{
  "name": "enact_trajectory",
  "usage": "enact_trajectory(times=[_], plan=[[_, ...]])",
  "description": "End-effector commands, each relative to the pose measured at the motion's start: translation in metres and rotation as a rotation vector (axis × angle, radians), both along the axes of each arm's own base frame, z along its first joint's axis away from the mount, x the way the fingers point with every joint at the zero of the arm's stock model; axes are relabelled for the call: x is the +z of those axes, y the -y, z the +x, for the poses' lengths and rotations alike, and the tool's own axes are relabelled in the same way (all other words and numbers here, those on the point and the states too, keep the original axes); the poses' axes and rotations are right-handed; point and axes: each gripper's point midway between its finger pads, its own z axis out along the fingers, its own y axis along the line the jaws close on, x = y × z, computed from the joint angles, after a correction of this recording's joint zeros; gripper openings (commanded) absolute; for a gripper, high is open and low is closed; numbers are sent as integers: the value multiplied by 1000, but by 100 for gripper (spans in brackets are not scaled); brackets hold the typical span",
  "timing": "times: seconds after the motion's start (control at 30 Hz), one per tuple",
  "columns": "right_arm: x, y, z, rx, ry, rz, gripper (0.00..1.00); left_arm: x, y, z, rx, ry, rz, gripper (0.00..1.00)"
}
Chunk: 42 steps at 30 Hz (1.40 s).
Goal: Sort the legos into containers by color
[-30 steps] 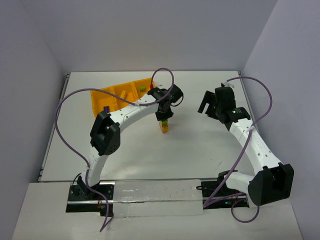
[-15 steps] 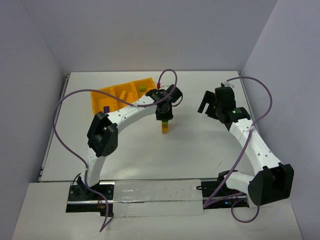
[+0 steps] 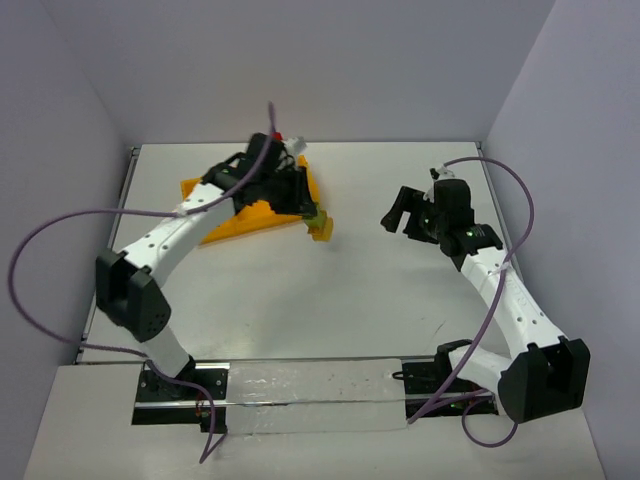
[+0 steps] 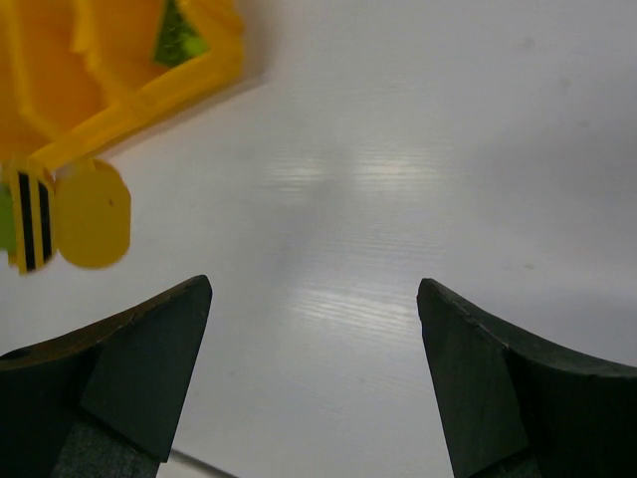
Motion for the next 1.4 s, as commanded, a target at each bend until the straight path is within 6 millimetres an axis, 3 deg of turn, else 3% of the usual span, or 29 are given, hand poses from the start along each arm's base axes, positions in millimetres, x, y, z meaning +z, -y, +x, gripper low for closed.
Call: enact_trajectory(times=[0.0,0.17,0.33,0.93,1.37], plan=[[49,-47,-14,276,206,206,92,65,17,-18,-233,124,-266,0],[73,-79,-40,516,277,416,94,90,8,-27,-311,104,-458,0],[88,-89,-45,584,309,528,95,102,10,-34,-361,106,-536,0],[117,-119,-33,727,341,657,96,110,14,-38,-403,98,-590,0],[145,-151,-41,880,341,900,73,108,15,-37,-405,89,-588,0]])
